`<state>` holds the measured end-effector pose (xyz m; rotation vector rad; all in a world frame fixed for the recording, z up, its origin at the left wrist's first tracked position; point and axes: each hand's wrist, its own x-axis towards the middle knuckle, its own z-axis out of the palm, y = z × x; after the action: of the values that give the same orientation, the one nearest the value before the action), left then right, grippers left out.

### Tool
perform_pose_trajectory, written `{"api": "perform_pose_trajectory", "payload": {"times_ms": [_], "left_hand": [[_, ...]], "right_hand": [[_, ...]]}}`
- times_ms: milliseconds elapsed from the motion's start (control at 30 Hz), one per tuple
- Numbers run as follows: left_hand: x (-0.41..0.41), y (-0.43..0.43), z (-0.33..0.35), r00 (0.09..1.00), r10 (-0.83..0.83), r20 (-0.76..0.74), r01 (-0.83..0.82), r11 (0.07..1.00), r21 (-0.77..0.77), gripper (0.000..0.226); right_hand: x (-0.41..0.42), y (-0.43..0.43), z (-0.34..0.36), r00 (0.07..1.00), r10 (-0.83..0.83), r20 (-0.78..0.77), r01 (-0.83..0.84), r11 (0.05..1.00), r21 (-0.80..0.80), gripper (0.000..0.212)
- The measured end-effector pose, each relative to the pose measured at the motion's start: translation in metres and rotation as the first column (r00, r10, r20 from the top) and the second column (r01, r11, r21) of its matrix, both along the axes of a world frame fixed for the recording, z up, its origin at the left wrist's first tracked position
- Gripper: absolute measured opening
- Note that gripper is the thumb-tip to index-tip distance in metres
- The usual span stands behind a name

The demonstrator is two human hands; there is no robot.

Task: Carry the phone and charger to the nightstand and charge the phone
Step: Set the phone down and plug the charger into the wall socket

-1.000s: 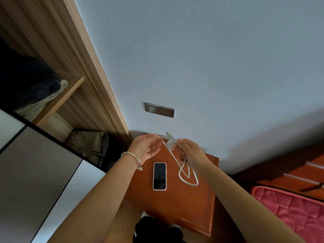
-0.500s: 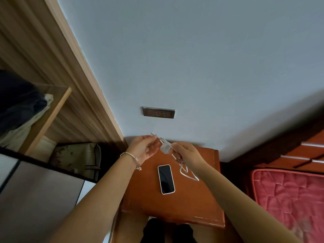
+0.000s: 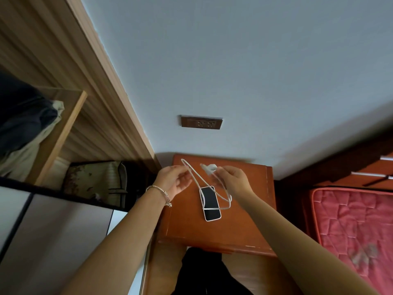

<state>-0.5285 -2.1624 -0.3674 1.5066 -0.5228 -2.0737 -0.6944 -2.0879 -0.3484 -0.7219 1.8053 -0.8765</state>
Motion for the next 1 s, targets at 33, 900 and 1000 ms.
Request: {"api": "perform_pose_trajectory", "payload": {"times_ms": [33, 900, 1000], "left_hand": [[0.001, 0.001, -0.002, 1.0, -0.002, 0.0, 0.002, 1.0, 0.007, 0.006], [-0.026, -0.001, 0.017, 0.968, -0.249, 0.037, 0.245, 0.965, 0.089, 0.04], [-0.03, -0.004, 0.019, 0.967, -0.252, 0.034, 0.248, 0.963, 0.103, 0.048]], "right_hand": [[-0.001, 0.0, -0.001, 0.995, 0.034, -0.09, -0.032, 0.999, 0.019, 0.027], [-0.016, -0.006, 0.002, 0.945, 0.266, 0.191, -0.24, 0.959, -0.148, 0.033], [-0.017, -0.005, 0.007, 0.928, 0.344, 0.142, -0.317, 0.931, -0.182, 0.024]]}}
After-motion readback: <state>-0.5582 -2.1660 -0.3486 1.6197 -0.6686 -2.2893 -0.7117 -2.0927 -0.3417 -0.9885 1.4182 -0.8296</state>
